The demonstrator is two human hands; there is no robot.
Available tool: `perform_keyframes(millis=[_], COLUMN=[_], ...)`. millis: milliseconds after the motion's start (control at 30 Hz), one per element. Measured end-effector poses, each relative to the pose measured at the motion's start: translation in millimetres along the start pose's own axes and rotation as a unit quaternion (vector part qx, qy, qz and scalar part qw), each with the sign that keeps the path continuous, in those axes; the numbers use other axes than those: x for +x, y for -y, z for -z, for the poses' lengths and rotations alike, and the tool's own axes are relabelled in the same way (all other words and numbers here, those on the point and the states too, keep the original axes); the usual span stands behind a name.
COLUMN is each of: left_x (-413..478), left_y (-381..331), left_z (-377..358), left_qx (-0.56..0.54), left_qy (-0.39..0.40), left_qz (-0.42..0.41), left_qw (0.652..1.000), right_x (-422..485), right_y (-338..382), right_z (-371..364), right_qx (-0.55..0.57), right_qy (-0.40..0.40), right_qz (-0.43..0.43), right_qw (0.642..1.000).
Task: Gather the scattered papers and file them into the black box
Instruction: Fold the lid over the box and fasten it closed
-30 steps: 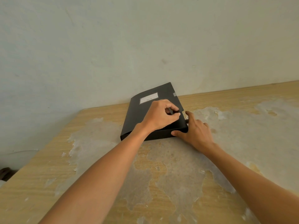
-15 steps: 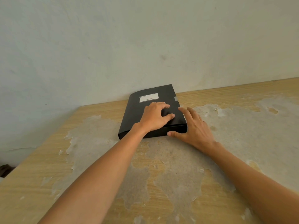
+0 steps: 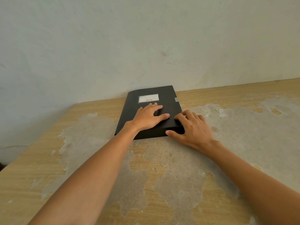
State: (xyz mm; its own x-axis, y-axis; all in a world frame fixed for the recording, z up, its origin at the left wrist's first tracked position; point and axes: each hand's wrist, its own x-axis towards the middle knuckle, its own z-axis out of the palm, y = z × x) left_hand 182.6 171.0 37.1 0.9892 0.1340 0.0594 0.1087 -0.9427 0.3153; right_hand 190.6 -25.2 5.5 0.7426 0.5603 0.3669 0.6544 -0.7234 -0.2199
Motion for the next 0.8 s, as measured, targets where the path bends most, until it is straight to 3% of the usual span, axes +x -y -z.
perform_keyframes(millis=[467, 667, 800], left_x=[12.4, -6.8, -10.5], left_y=[14.0, 3.8, 7.3], left_z=[-2.5, -0.5, -0.9], left_qx=[-0.040, 0.062, 0.051], left_qy=[0.013, -0.126, -0.055], left_qz=[-0.033, -0.117, -0.088], left_qw=[0.999, 0.983, 0.993], right_x=[4.4, 4.0, 3.7], right_y=[9.0, 10.0, 12.7], right_z=[-9.7, -13.4, -13.0], right_qx=[0.006, 0.008, 0.009], right_qy=[-0.024, 0.008, 0.029], right_qz=[-0.016, -0.014, -0.019], right_qw=[1.000, 1.000, 0.999])
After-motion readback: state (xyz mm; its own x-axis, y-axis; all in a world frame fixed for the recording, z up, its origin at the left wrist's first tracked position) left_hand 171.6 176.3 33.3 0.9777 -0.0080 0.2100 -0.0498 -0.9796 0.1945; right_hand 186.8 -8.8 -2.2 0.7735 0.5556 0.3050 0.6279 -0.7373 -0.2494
